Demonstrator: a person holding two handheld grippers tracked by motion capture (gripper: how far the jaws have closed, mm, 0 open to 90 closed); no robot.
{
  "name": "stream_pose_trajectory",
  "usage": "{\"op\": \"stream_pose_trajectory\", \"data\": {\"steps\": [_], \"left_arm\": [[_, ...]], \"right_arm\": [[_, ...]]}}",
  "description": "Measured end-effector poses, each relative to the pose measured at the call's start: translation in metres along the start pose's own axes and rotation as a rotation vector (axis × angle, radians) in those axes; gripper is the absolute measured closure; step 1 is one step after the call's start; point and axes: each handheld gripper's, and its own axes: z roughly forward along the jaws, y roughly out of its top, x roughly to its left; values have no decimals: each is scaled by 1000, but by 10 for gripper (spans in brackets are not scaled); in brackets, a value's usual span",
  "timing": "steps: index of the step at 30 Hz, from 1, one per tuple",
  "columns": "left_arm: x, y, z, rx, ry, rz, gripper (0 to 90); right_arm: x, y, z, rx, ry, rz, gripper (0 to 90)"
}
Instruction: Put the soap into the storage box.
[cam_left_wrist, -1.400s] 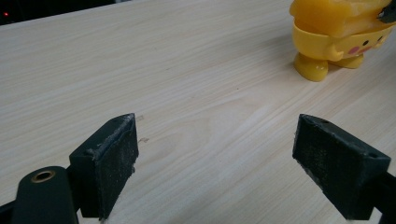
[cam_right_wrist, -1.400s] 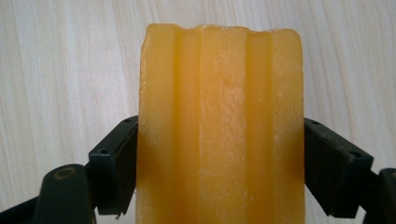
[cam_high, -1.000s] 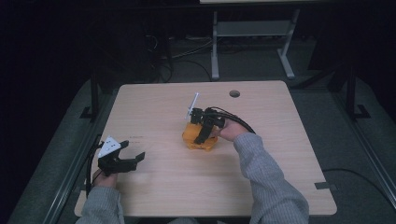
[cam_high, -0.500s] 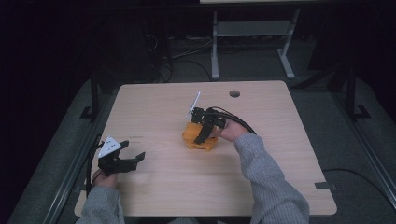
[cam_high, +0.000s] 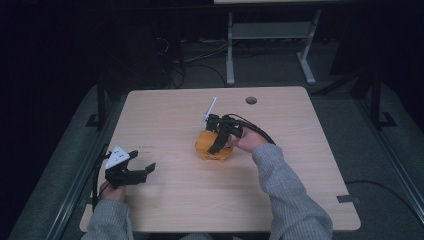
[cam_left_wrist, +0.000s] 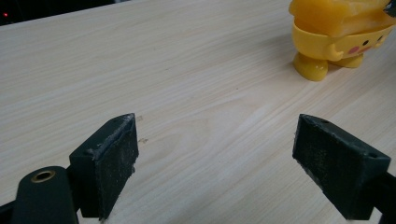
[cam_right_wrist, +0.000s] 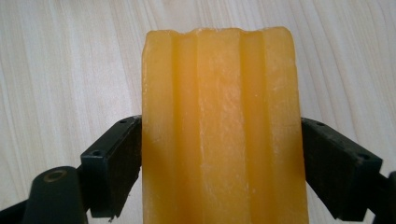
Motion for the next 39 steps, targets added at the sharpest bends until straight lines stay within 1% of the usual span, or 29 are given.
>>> {"op": "stream_pose_trajectory", "data": {"steps": [5, 6, 10, 12, 13, 19, 20, 28, 31, 35, 37, 39], "left_arm": [[0, 0, 0, 4, 1, 4, 138], [0, 0, 0, 5, 1, 4, 138], [0, 0, 0, 6, 2, 3, 138], [0, 0, 0, 11, 2, 7, 138], [0, 0, 0, 18, 1, 10, 138], [-1, 0, 1, 15, 0, 5, 138], [-1, 0, 1, 15, 0, 4, 138], [-1, 0, 1, 18, 1, 8, 138], [-1, 0, 1, 18, 0, 9, 138], [-1, -1, 1, 23, -1, 8, 138], [-1, 0, 1, 23, -1, 10, 138], [-1, 0, 1, 22, -1, 11, 138]], "right_arm": [[1, -3, -2, -5, -4, 8, 167], [1, -5, -5, -19, -16, 11, 167], [0, -10, -8, -26, -9, 30, 165], [-1, -11, -8, -26, -10, 28, 164], [-1, -13, -10, -32, -12, 34, 165], [1, -18, -14, -41, -18, 43, 166], [1, -21, -15, -51, -24, 42, 166], [0, -30, -19, -59, -26, 64, 166], [1, -33, -23, -69, -34, 69, 166], [4, -39, -28, -70, -48, 71, 163], [6, -43, -31, -86, -52, 79, 164], [6, -48, -33, -89, -51, 97, 164]]}}
